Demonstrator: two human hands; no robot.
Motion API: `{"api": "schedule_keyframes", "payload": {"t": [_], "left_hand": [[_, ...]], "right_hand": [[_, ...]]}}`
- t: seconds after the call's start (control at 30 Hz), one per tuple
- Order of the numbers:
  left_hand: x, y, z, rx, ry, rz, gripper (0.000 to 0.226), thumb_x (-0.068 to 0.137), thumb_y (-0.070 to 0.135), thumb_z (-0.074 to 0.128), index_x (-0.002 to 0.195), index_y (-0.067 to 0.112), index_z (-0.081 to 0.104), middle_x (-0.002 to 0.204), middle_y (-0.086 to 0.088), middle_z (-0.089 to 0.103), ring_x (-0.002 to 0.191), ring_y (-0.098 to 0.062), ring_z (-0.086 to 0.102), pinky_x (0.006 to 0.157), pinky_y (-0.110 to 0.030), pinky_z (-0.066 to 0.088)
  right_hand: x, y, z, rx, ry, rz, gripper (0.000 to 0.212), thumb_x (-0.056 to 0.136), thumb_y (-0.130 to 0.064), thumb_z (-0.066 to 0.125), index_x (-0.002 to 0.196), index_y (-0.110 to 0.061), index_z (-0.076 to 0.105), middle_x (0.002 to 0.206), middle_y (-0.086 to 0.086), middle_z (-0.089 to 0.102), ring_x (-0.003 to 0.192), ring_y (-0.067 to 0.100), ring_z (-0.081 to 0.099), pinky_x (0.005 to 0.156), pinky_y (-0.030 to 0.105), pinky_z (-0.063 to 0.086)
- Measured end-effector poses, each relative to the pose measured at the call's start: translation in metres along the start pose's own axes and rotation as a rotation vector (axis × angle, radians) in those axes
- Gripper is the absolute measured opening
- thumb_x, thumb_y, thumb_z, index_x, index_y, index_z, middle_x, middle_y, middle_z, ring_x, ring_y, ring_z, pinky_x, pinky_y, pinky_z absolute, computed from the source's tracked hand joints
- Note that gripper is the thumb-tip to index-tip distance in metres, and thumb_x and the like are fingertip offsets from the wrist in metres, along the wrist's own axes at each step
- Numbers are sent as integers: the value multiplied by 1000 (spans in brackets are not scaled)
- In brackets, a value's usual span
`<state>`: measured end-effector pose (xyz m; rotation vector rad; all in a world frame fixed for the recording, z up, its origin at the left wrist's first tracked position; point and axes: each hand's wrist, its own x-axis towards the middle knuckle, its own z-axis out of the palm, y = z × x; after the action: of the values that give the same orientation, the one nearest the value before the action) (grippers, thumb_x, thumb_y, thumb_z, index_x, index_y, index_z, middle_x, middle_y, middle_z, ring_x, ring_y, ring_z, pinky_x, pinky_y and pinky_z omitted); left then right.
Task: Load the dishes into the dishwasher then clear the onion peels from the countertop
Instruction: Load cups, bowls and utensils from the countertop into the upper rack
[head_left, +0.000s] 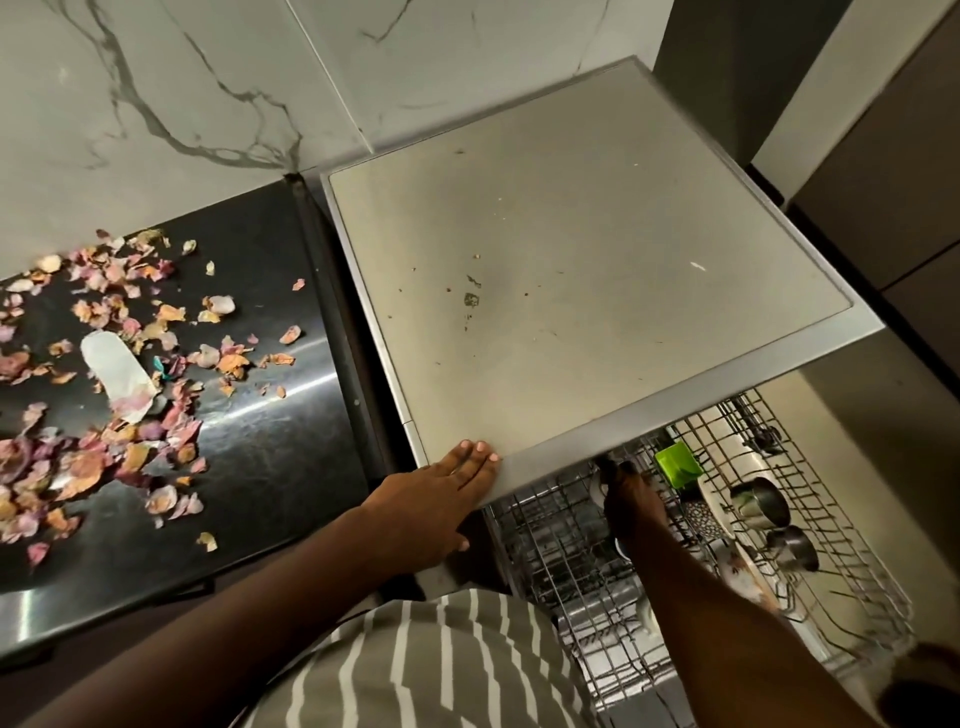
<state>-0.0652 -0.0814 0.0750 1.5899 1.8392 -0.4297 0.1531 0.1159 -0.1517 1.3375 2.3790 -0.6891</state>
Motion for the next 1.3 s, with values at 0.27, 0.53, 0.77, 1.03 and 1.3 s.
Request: {"api": "schedule_keyframes", "payload": {"t": [0.27,0.53,0.77,1.03,1.3], "left_hand": [[0,-4,-1,8,-21,14,104,101,44,60,160,28,-24,161,9,-32,156,-14,-16,121,-42,38],[2,-11,1,35,-9,42,105,100,45,61,160,29,-25,164,9,-31,156,-12,-16,113,-44,47],[3,-16,4,53,29,78,104,101,45,59,160,28,-24,163,9,-31,155,-11,-18,107,-44,52],[1,-26,9,100,103,164,103,101,47,58,160,26,-23,160,7,-32,156,-12,-16,108,-47,51],[-7,-31,15,177,185,221,104,101,49,57,162,22,-22,168,3,-29,157,-13,-17,92,-40,53]], "right_hand": [[0,-8,9,23,-62,29,32,101,-6,51,121,-21,70,131,8,67,117,30,63,94,42,58],[-11,-16,20,-39,-127,74,48,98,-4,54,137,-31,61,150,7,49,131,29,52,103,45,55],[-39,-18,9,28,-79,152,58,101,-13,53,152,-40,46,165,7,32,139,33,48,104,50,54],[-66,-36,1,92,37,147,62,100,-12,56,155,-36,43,170,10,21,146,37,42,100,56,57],[-107,-81,-26,385,484,58,31,102,-30,57,131,-21,64,137,9,55,112,29,63,86,51,62]]}}
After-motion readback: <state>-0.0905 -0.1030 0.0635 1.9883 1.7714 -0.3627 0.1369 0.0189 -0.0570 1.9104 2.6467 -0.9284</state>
